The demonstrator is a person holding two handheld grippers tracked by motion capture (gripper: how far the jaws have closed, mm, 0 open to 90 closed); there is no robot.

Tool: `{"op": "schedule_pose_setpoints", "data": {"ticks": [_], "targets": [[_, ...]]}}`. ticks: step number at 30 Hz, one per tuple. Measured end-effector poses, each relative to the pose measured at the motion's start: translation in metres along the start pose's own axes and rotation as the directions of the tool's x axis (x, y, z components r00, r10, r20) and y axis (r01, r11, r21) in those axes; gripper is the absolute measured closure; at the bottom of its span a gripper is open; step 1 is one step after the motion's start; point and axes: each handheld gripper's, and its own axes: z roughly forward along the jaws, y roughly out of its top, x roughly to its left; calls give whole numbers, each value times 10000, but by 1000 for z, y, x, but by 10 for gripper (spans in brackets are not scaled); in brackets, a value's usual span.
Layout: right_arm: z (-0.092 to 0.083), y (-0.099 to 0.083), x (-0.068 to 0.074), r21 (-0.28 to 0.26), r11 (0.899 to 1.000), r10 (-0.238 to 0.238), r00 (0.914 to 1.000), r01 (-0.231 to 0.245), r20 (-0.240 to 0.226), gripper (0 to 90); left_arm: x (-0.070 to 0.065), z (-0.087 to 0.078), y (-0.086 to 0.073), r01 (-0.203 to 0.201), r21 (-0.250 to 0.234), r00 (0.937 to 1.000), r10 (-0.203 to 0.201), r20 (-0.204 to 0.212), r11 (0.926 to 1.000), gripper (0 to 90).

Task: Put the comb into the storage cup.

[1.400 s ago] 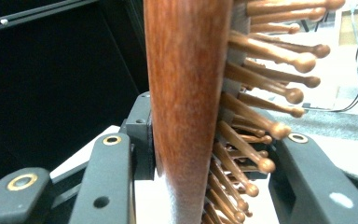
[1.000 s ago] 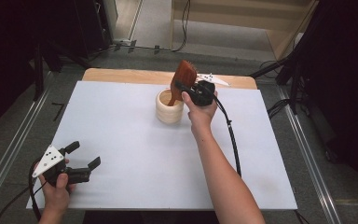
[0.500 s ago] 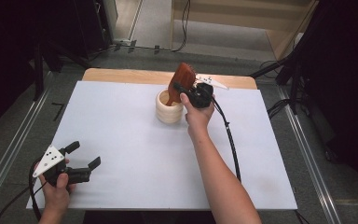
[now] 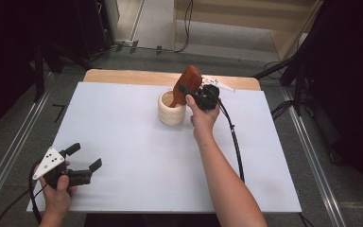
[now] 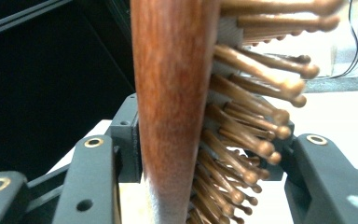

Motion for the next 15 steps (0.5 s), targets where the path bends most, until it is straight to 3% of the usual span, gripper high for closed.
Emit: {"op": "schedule_pose_setpoints", "data": {"ticks": [10,15], "targets": [[-6,2,-6,69,10000,-5,9999,4,143,311,-1,0,0,-49,31,10000,49,-25,10000,0],[-8,1,-8,-40,10000,-66,9999,66,120,297,-1,0,0,-58,47,10000,58,-22,10000,0]]}}
